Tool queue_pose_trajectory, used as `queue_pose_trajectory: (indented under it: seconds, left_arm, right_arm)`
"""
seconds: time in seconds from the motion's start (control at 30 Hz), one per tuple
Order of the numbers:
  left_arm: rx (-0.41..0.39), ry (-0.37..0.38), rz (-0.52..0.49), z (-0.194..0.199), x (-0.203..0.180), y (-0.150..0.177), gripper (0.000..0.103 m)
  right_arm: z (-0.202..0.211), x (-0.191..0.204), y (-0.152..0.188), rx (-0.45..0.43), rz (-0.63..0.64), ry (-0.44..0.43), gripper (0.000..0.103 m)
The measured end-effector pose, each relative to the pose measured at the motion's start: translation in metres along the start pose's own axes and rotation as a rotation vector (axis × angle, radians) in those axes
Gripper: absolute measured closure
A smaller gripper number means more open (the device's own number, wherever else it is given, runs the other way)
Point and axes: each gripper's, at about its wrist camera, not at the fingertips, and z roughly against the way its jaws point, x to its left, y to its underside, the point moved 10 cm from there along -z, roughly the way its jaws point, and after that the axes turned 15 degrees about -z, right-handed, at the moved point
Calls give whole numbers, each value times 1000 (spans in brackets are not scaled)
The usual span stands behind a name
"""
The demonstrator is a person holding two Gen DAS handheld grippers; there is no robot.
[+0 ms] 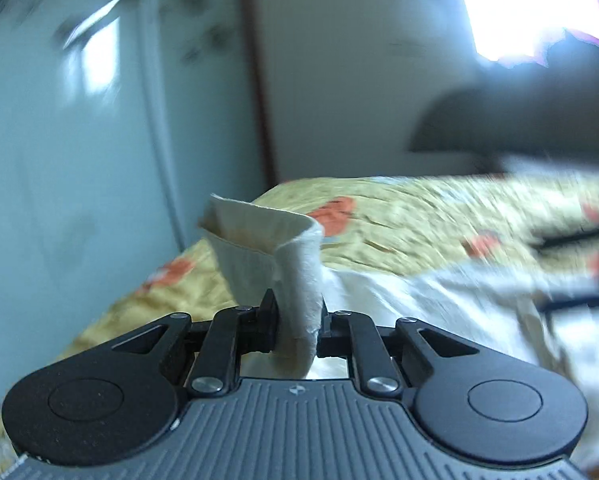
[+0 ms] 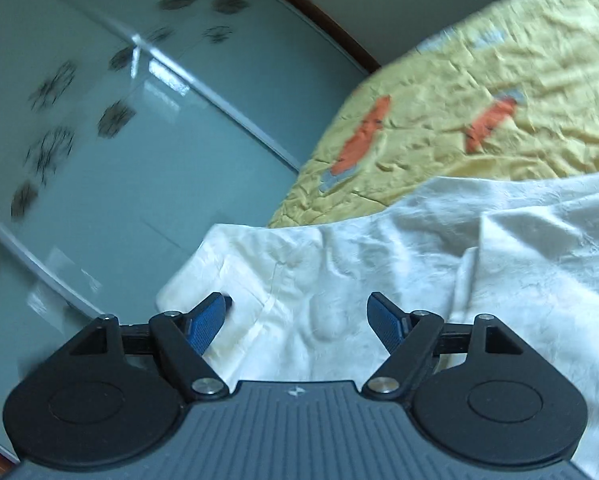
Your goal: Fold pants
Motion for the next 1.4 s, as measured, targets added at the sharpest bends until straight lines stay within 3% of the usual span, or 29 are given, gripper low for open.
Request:
queue_pose_trajectory:
  seconds: [0.07, 0.13, 0.33, 0.57, 0.67, 0.7, 0.73, 0.77, 0.87, 0.93, 1.0, 1.1, 1.17, 1.3, 1.4]
  left_arm:
    - [-25, -22, -132, 1, -27, 5, 88]
    - [-27, -26, -202, -1, -40, 9, 88]
    - [-21, -10, -212, -1, -41, 12, 88]
    - [-33, -29, -244, -1, -45, 10, 88]
    - [-46, -36, -262, 4, -50, 10, 88]
    - [-51, -39, -267, 5, -51, 9, 88]
    - [-53, -41, -274, 6, -53, 10, 87]
    - [-43, -49, -276, 6, -52, 11, 87]
    - [-61, -46, -275, 17, -50, 13, 67]
    - [-111, -33, -287, 37, -49, 14, 33]
    - [-193, -10, -279, 66, -45, 16, 16]
    - [-325, 44, -264, 109, -36, 14, 15]
    - [-354, 63, -245, 123, -27, 11, 15]
    - [-308, 112, -91, 117, -1, -3, 15]
    - [-268, 249, 87, 103, 5, -16, 15]
  right_arm:
    - [-15, -6, -5, 46, -48, 16, 24]
    - [-30, -7, -3, 87, -33, 52, 24]
    - [-78, 31, 12, 208, 116, 48, 24]
    - [-143, 75, 24, 346, 289, 150, 24]
    - [-170, 73, 36, 412, 360, 245, 26]
    - [-175, 68, 40, 426, 372, 275, 39]
    - [-179, 60, 43, 440, 370, 305, 83]
    - [-178, 54, 40, 420, 372, 329, 88]
    - [-164, 51, 33, 415, 295, 249, 91]
    - [-145, 58, 23, 386, 266, 182, 92]
    - [-122, 65, 11, 360, 249, 121, 92]
    - [-79, 67, -11, 318, 253, 90, 92]
    - [-44, 60, -25, 298, 241, 84, 92]
    - [34, 27, -46, 264, 268, 162, 91]
    - [89, -22, -58, 242, 207, 275, 91]
